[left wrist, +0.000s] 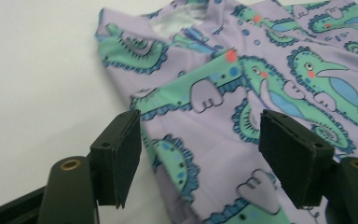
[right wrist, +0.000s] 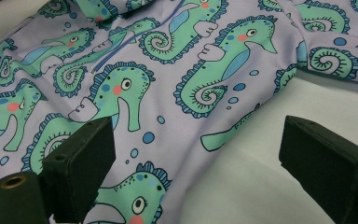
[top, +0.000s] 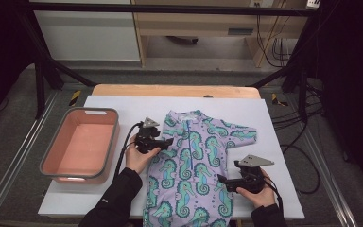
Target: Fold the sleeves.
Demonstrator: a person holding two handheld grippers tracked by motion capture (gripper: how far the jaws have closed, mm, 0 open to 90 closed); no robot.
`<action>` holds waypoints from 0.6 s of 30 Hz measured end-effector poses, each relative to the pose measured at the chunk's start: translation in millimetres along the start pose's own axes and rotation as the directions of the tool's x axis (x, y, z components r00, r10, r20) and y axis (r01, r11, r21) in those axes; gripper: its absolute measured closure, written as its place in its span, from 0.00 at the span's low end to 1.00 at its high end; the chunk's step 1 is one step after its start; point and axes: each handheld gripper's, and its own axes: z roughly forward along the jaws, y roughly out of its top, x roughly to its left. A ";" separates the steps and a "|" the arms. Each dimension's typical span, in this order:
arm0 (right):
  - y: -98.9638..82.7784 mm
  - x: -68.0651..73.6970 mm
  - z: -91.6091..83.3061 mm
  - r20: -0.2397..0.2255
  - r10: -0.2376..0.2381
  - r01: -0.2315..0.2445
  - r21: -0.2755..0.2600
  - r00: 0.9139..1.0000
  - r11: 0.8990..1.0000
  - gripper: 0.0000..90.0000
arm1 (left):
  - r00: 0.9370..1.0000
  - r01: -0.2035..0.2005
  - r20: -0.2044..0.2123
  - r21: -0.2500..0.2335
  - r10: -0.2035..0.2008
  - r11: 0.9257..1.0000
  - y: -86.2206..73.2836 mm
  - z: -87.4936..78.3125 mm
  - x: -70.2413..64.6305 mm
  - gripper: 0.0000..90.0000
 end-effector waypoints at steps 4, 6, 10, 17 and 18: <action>-0.2 0.1 0.6 -0.001 -0.004 0.004 0.000 1.000 1.000 0.13 | 1.000 0.018 0.015 0.062 -0.019 0.998 -3.6 5.2 2.5 0.39; 0.0 0.2 0.2 -0.001 -0.003 0.003 0.000 1.000 1.000 0.13 | 0.999 0.014 0.029 0.074 -0.016 0.997 -5.4 7.4 -0.1 0.50; -0.1 0.2 -0.1 -0.001 -0.003 0.003 0.001 1.000 1.000 0.13 | 0.999 0.014 0.035 0.086 -0.017 0.996 -6.0 7.2 -3.1 0.72; 0.0 0.2 0.0 -0.001 -0.003 0.003 0.001 1.000 1.000 0.13 | 0.997 -0.057 0.055 0.025 0.056 0.998 0.6 -7.2 -15.2 0.96; 0.1 0.4 0.1 0.000 -0.004 0.004 0.001 1.000 1.000 0.13 | 0.996 -0.064 0.061 0.014 0.063 0.998 2.0 -8.7 -17.4 0.96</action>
